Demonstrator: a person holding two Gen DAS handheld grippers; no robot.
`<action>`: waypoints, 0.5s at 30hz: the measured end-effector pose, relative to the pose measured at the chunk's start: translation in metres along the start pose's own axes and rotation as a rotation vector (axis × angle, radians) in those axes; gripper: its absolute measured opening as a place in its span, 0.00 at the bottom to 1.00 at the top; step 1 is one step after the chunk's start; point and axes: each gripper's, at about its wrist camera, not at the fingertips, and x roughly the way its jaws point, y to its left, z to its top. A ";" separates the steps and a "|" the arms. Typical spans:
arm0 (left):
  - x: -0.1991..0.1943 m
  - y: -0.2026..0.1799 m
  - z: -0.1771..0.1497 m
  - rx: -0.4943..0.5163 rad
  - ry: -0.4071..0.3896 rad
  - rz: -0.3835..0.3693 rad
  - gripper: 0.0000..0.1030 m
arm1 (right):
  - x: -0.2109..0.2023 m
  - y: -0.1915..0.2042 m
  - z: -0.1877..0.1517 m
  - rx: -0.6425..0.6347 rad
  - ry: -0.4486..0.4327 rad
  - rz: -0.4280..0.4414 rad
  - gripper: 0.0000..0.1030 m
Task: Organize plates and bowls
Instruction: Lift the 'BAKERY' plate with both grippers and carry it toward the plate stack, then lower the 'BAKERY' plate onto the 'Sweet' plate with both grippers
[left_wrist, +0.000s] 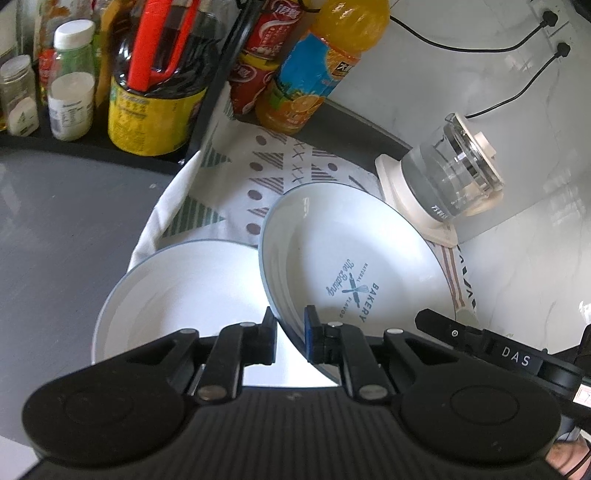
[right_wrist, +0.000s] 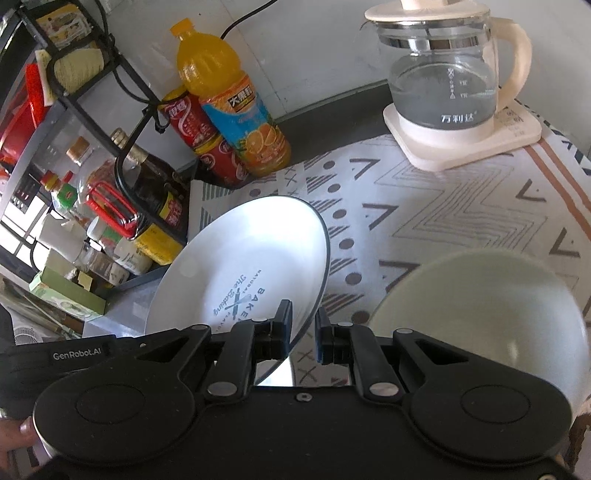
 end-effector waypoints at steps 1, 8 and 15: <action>-0.001 0.002 -0.002 0.000 0.001 0.002 0.12 | 0.000 0.002 -0.003 -0.001 -0.001 0.000 0.12; -0.007 0.026 -0.014 -0.003 0.026 0.012 0.12 | 0.006 0.017 -0.028 -0.004 0.019 -0.015 0.12; -0.007 0.044 -0.027 -0.014 0.052 0.021 0.12 | 0.014 0.030 -0.048 -0.024 0.047 -0.044 0.12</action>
